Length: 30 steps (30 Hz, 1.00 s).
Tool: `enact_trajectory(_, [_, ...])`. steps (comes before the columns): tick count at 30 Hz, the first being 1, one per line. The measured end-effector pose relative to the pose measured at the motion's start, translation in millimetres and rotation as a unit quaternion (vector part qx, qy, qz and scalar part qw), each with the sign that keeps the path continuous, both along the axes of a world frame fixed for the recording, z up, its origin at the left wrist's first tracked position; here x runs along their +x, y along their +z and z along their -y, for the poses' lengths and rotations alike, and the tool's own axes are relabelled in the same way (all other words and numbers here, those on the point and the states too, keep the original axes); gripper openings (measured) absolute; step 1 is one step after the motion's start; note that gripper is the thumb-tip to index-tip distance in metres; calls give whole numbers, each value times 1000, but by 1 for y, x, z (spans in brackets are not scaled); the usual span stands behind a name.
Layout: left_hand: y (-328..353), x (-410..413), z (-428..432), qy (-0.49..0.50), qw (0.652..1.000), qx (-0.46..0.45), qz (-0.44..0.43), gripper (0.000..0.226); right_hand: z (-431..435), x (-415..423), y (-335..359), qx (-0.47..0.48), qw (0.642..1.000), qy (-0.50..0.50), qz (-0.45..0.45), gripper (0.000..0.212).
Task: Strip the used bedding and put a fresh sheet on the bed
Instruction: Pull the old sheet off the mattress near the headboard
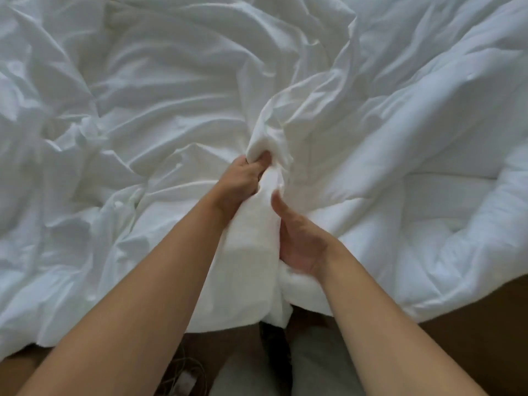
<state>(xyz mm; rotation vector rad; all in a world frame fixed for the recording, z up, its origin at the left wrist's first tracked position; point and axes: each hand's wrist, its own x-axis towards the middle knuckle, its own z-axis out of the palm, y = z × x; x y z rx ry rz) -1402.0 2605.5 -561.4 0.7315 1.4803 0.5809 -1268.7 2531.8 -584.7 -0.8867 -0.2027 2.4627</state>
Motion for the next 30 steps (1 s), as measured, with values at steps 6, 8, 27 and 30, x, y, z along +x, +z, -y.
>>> enact_trajectory(6, [27,-55,80,-28,959,153,-237,26,88,-14,2,142,936,287,144,81])
enact_trajectory(8, [34,-83,129,-159,944,121,-264,17,111,-11,-2,164,923,270,219,86])
enact_trajectory(27, [-35,-92,183,-178,836,168,-491,46,131,-13,-24,573,540,430,441,25])
enact_trajectory(30, [-31,-98,177,-156,866,114,-461,40,149,-31,-38,596,526,373,478,60])
